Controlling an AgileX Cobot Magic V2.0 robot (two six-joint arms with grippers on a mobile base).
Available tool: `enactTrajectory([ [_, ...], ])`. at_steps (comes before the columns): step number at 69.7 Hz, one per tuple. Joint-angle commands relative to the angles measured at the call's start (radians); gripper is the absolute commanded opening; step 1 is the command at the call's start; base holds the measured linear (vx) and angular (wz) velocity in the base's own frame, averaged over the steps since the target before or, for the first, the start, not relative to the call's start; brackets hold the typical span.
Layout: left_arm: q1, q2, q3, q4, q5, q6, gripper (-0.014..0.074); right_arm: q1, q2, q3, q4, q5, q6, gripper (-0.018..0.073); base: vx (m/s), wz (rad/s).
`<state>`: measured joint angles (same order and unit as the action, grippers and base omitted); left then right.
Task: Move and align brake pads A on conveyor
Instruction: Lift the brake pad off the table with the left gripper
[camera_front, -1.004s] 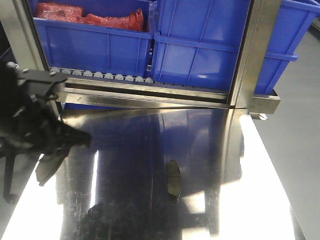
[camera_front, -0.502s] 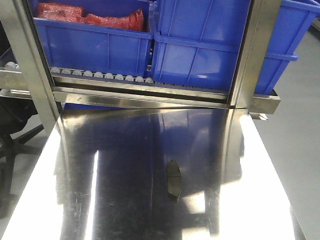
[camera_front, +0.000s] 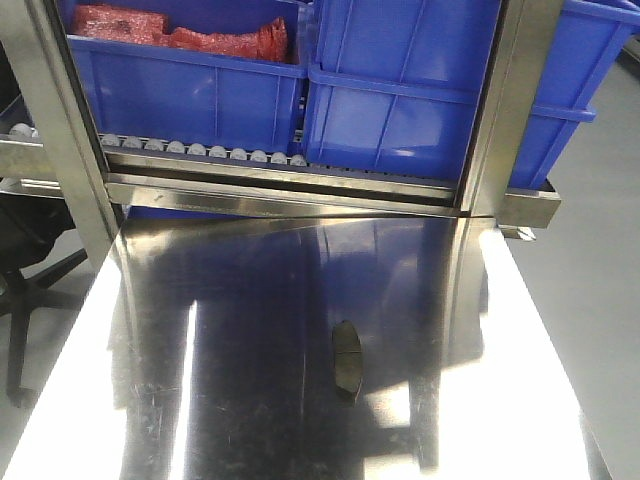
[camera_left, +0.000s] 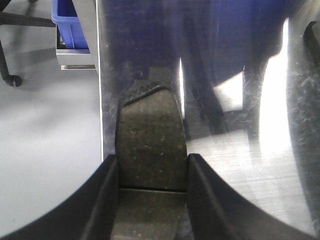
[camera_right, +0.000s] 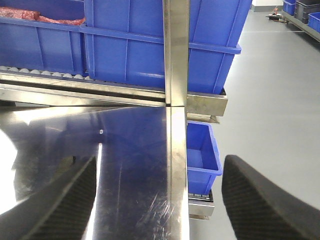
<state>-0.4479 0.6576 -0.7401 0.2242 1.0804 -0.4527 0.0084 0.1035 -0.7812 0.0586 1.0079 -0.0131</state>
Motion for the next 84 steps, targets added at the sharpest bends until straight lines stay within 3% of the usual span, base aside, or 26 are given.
enactTrajectory([
  [1,-0.004,-0.001,-0.03,0.013,-0.044,-0.014,-0.0006,-0.001,0.031,-0.018,-0.004,-0.072,-0.006,0.0498,0.0,0.0],
  [69,-0.004,-0.001,-0.03,0.013,-0.028,-0.014,-0.0006,-0.001,0.032,-0.018,-0.007,-0.109,-0.006,0.0498,0.0,0.0],
  [84,-0.004,-0.001,-0.03,0.013,-0.027,-0.014,-0.0006,-0.001,0.183,-0.018,0.057,-0.153,-0.006,0.0498,0.0,0.0],
])
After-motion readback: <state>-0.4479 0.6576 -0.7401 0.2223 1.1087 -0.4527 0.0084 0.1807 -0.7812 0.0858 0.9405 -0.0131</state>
